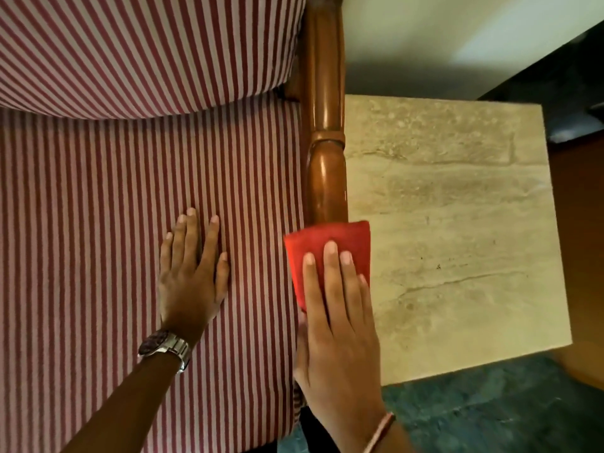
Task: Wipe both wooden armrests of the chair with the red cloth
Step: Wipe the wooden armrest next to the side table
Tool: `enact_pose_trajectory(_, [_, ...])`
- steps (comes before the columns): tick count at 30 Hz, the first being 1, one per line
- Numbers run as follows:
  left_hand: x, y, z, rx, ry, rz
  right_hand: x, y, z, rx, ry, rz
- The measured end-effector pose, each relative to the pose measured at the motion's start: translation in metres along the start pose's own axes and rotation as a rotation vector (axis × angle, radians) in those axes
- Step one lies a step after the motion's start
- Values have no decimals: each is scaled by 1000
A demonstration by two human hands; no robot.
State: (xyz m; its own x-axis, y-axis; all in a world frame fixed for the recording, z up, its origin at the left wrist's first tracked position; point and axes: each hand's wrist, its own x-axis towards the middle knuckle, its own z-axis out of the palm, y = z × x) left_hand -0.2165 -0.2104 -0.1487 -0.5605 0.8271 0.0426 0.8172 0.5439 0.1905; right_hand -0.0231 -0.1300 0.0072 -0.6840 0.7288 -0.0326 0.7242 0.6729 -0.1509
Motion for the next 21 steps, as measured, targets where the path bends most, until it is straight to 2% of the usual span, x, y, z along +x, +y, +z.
enact_pose_trajectory(2, [0,0,4,-9,16,8,16,5,2,-33,-28,-15])
enact_pose_trajectory(5, [0,-2,4,-5,14,1,107,3,-4,-3,11,-71])
enact_pose_trajectory(7, [-1,-2,3,-12,-5,-5,172,6,-8,-1,66,-14])
enact_pose_trajectory(9, [-2,-1,1,-9,-9,-6,198,4,-10,-29,112,29])
enact_pose_trajectory(11, [0,1,-1,-7,-12,-11,164,4,-4,8,89,27])
enact_pose_trajectory(14, [0,1,-1,-12,2,0,52,5,-3,57,12,9])
enact_pose_trajectory(16, [1,0,1,-4,-2,-5,8,7,-2,48,-23,-11])
enact_pose_trajectory(18, [-1,0,3,-11,9,4,21,10,0,30,-27,-3])
enact_pose_trajectory(21, [0,-1,2,-5,4,2,101,7,-3,70,1,-6])
